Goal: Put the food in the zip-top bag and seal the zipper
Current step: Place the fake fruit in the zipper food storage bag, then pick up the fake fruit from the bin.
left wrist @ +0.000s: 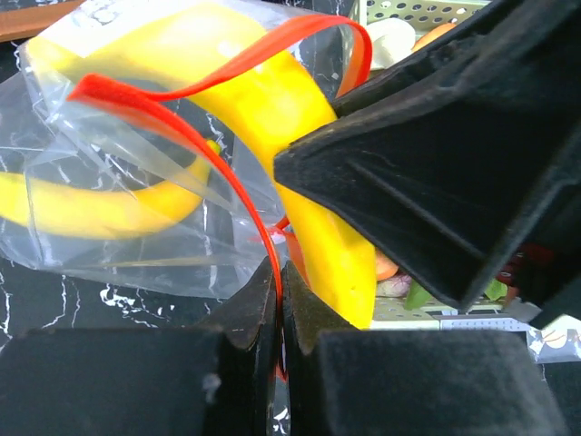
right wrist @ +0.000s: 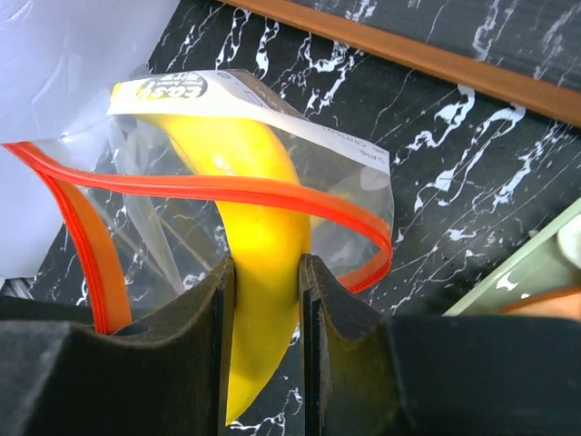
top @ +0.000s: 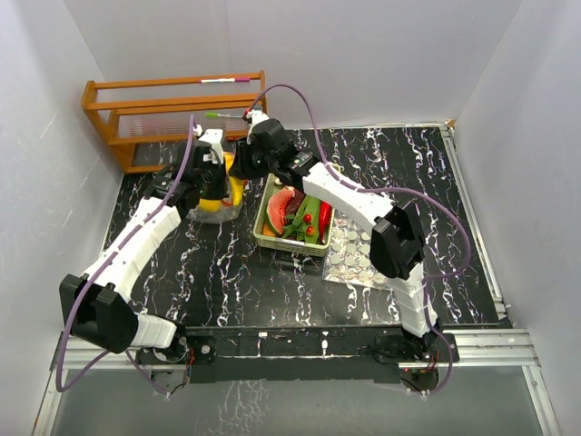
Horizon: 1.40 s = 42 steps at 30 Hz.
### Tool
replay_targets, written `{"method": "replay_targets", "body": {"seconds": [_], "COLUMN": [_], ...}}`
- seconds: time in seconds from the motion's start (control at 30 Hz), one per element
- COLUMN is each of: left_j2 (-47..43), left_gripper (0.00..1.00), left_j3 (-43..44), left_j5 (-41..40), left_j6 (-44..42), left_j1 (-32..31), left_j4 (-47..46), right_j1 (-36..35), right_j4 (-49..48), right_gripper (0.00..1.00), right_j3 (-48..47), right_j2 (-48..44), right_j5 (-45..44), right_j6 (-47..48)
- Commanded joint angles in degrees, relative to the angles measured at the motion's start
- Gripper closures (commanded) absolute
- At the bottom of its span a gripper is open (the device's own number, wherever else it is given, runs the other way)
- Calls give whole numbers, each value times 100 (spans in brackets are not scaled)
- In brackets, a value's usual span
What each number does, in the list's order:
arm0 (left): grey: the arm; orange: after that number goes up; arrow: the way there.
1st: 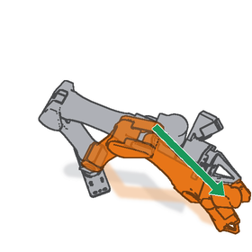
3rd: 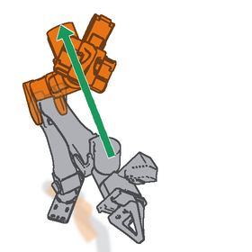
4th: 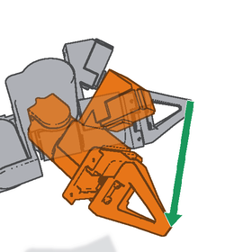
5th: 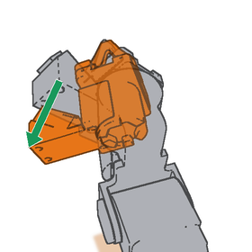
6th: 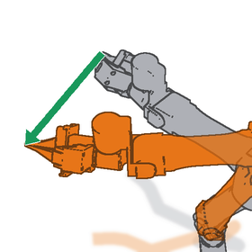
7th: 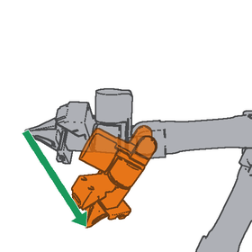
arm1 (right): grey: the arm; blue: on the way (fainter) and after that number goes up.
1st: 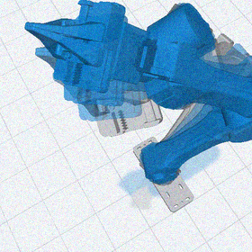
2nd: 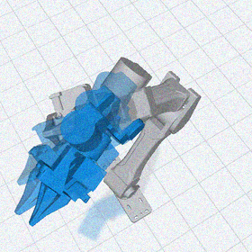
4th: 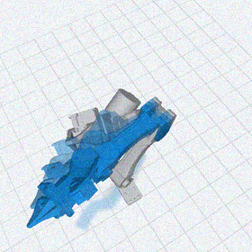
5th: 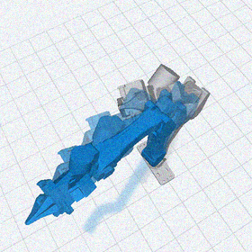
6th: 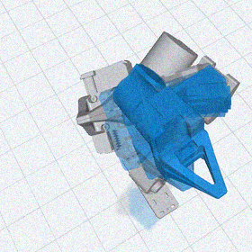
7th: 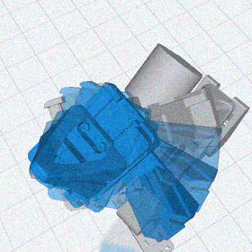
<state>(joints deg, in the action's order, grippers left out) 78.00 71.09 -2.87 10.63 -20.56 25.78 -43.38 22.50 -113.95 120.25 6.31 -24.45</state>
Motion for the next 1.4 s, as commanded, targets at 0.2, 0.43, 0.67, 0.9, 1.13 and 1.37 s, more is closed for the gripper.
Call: {"method": "replay_targets", "body": {"seconds": [0.2,0.43,0.67,0.9,1.13,1.37], "left_j2": [-217,-173,-153,-71,-53,-56], "left_gripper": [100,100,100,100,100,100], "left_j3": [-212,-81,101,318,382,312], "left_j5": [568,434,366,-53,-512,-534], "left_j6": [325,243,220,107,-73,-125], "left_j1": [-14,-16,-14,-11,-10,-10], "left_j4": [-161,-109,-3,164,305,298], "right_j1": [8,0,40,56,259,312], "right_j4": [-718,-602,-611,-584,92,457], "right_gripper": [70,38,32,32,27,8], "right_j3": [-198,122,653,1352,2163,2028], "right_j2": [23,-247,-678,-1495,-1872,-1118], "right_j5": [311,634,578,-86,-1222,-895], "right_j6": [-657,-335,-233,41,-66,30]}}
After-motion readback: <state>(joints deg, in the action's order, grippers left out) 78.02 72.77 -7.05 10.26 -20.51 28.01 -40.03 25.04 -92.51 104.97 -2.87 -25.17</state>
